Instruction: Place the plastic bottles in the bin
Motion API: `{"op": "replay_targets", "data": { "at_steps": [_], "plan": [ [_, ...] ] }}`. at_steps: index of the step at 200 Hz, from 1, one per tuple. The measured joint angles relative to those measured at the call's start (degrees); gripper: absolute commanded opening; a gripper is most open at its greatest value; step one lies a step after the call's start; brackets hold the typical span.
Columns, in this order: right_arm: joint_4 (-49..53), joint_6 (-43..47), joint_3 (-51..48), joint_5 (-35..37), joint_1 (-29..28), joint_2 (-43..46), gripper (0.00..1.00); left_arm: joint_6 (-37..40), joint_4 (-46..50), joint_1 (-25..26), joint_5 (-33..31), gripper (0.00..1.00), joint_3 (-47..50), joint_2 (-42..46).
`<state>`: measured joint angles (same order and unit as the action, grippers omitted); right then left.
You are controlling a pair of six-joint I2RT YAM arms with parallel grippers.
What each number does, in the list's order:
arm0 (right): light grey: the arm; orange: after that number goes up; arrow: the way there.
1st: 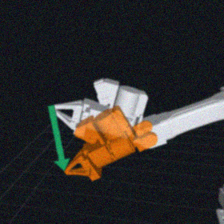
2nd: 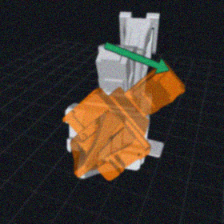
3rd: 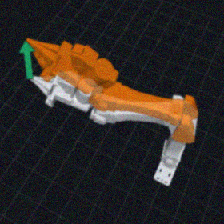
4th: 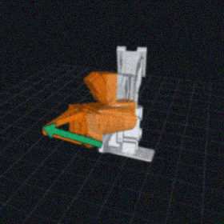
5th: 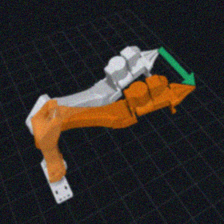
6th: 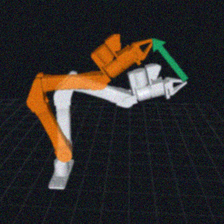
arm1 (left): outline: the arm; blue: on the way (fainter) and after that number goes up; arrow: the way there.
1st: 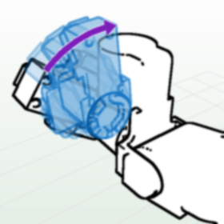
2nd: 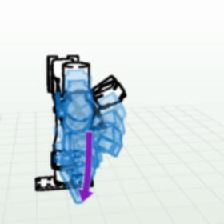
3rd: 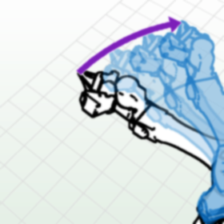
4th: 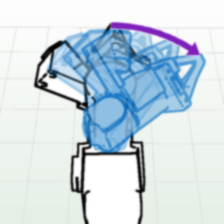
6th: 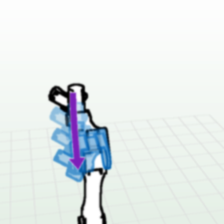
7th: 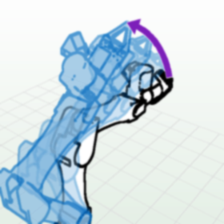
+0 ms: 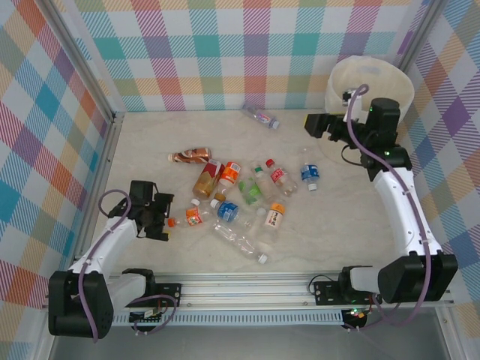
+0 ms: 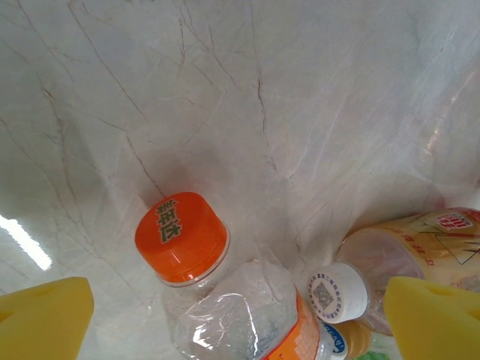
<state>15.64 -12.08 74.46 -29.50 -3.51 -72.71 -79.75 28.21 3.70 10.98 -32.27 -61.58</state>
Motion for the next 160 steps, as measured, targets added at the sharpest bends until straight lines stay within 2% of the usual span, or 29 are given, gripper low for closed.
{"op": "replay_targets", "data": {
  "at_steps": [47, 77, 114, 160],
  "plan": [
    [-1.4, 3.3, -4.4, -1.2, -5.4, 1.6, 1.0, -6.5, -7.7, 1.1, 2.0, 0.84, 2.4, -5.7],
    [-1.5, 3.9, -5.9, -0.8, -7.3, 1.5, 1.0, -8.7, -9.9, 2.2, 2.0, 0.73, 2.5, -7.3],
    [-2.7, 4.0, -6.6, 0.1, -9.5, 1.5, 1.0, -10.1, -13.9, 2.3, 2.0, 0.52, 2.9, -11.1],
    [-3.6, 3.3, -9.9, 1.4, -11.7, 1.5, 1.0, -10.5, -12.1, 2.2, 3.0, 0.2, 2.7, -12.2]
  ]
}}
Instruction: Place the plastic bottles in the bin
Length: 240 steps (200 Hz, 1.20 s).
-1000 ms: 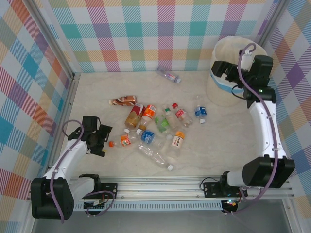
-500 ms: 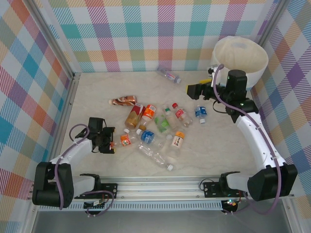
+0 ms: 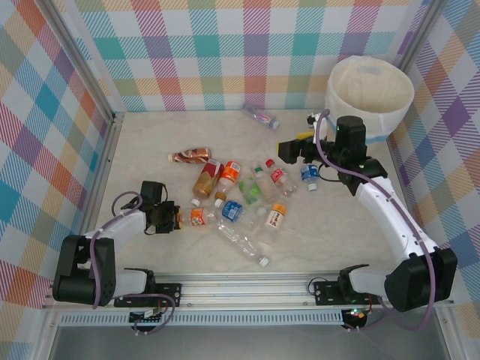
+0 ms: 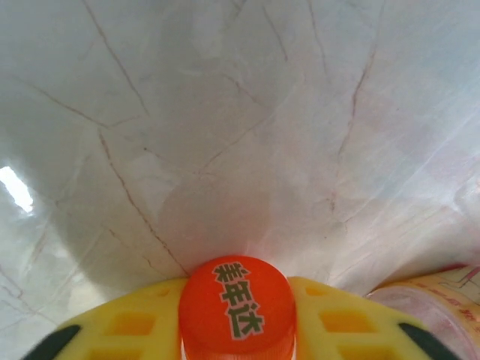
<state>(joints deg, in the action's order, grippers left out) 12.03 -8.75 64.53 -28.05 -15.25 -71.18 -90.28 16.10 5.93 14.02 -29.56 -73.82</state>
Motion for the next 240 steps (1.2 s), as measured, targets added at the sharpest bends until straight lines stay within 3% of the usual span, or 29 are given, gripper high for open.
{"op": "replay_targets", "data": {
  "at_steps": [28, 61, 96, 142, 178, 240],
  "plan": [
    [-1.1, -1.8, -2.2, 1.6, -1.1, 0.0, 1.0, 1.4, 0.7, 0.0, -1.7, 0.0, 0.0, 1.6],
    [-3.4, -5.0, -5.9, 2.6, -2.4, 0.0, 1.0, 4.9, 2.1, -0.8, -7.1, 0.0, 0.1, 6.3],
    [-4.1, -5.6, -6.5, 3.4, -6.8, -0.9, 1.0, 15.4, 3.2, -0.9, -9.8, 0.0, -2.4, 13.6],
    [-9.5, -7.4, -8.2, 2.7, -16.7, -8.3, 1.0, 32.9, -1.3, 3.0, -4.8, 0.0, -12.9, 14.6],
    [-9.5, -5.3, -6.7, 0.6, -23.3, -14.0, 1.0, 45.3, -4.1, 8.8, 3.3, 0.0, -25.9, 6.5],
    [-15.2, -6.4, -5.9, -1.2, -24.6, -15.3, 1.0, 54.0, -5.8, 14.9, 11.4, 0.0, -31.8, -1.9]
  ]
}}
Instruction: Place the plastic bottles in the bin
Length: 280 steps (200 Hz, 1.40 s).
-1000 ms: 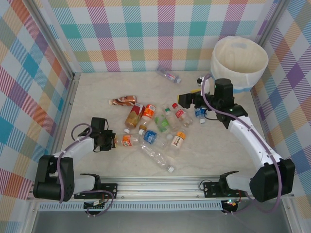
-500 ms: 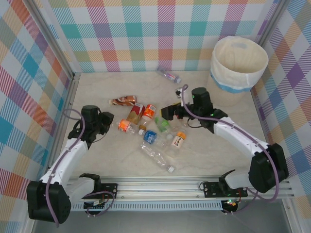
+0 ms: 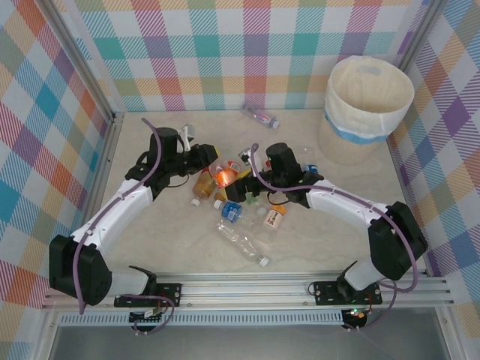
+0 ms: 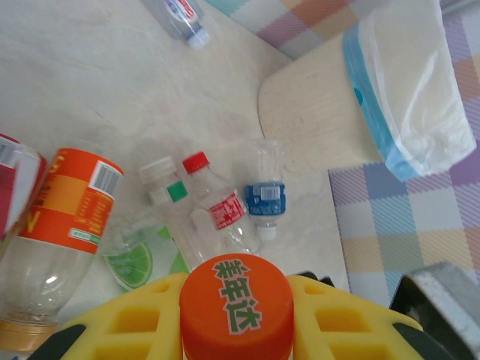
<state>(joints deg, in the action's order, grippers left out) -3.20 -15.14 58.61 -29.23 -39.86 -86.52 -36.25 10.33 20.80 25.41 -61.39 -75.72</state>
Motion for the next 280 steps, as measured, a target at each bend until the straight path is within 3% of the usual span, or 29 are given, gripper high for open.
{"op": "replay_targets", "data": {
  "at_steps": [20, 60, 97, 106, 119, 132, 172, 211, 246, 280],
  "plan": [
    [-2.1, -1.1, 0.0, 0.1, -0.3, -0.7, 0.93, 0.6, -0.6, 1.2, 2.0, 0.0, -0.6, -1.0],
    [-5.0, -4.7, 0.0, 1.8, -0.6, -2.8, 0.58, 1.4, -2.0, 1.8, 3.0, 0.0, -0.8, -2.2],
    [-4.9, -6.3, 0.0, 3.7, -0.7, -2.9, 0.5, 1.6, -3.0, 1.8, 2.6, 0.19, -0.8, -2.8],
    [-4.7, -6.3, 0.1, 3.8, -0.7, -2.9, 0.48, 1.6, -3.0, 1.8, 2.6, 0.31, -0.8, -2.9],
    [-4.2, -6.3, 0.2, 4.0, -0.8, -2.9, 0.45, 1.5, -3.1, 1.8, 2.7, 0.83, -0.8, -3.2],
    [-3.8, -6.3, 0.3, 5.1, -0.9, -2.9, 0.43, 0.9, -2.9, 1.9, 2.5, 1.0, -0.9, -3.2],
    [-1.4, -4.9, 0.4, 9.1, -0.9, -2.9, 0.41, 0.5, -0.8, 1.8, -1.6, 1.0, -2.3, -2.4],
    [3.9, -1.5, 2.1, 12.4, 0.7, -2.9, 0.39, -1.1, 0.3, 1.5, -16.2, 1.0, 1.0, 3.8],
    [7.8, 1.8, 3.5, 15.2, 5.5, -2.0, 0.39, -1.9, 1.8, -0.1, -24.7, 1.0, 6.3, 9.3],
    [11.4, 5.2, 7.6, 18.2, 12.2, -0.2, 0.39, -3.5, 2.5, -2.7, -28.4, 1.0, 10.6, 12.7]
  ]
}}
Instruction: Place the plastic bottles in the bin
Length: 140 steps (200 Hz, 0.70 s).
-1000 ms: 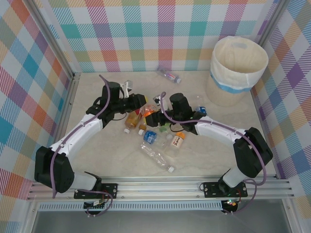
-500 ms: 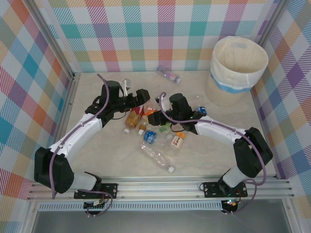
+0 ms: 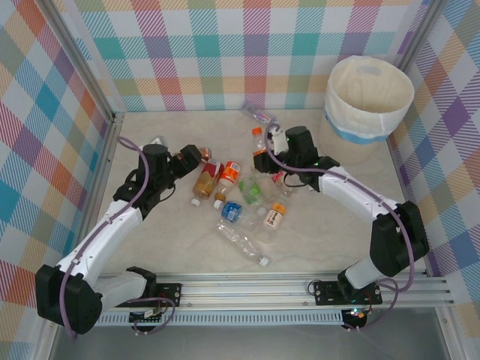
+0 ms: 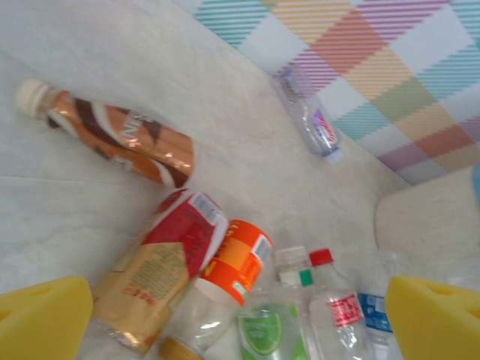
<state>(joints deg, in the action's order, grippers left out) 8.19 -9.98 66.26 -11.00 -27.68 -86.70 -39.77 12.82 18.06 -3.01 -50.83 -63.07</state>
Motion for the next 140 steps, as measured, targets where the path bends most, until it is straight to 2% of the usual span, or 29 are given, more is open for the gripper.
{"op": "replay_targets", "data": {
  "at_steps": [42, 76, 140],
  "plan": [
    [1.6, 2.0, 9.9, 2.5, 9.2, 0.0, 0.38, -6.0, -0.3, -3.4, -2.1, 1.0, 8.2, 5.1],
    [3.5, 3.5, 19.4, 3.5, 15.8, -0.9, 0.39, -7.2, -0.5, -5.1, -0.9, 1.0, 9.9, 6.7],
    [7.8, 4.9, 40.0, 13.0, 22.4, -11.2, 0.4, -5.9, -4.2, -5.5, 4.2, 1.0, 10.6, 9.0]
  ]
}}
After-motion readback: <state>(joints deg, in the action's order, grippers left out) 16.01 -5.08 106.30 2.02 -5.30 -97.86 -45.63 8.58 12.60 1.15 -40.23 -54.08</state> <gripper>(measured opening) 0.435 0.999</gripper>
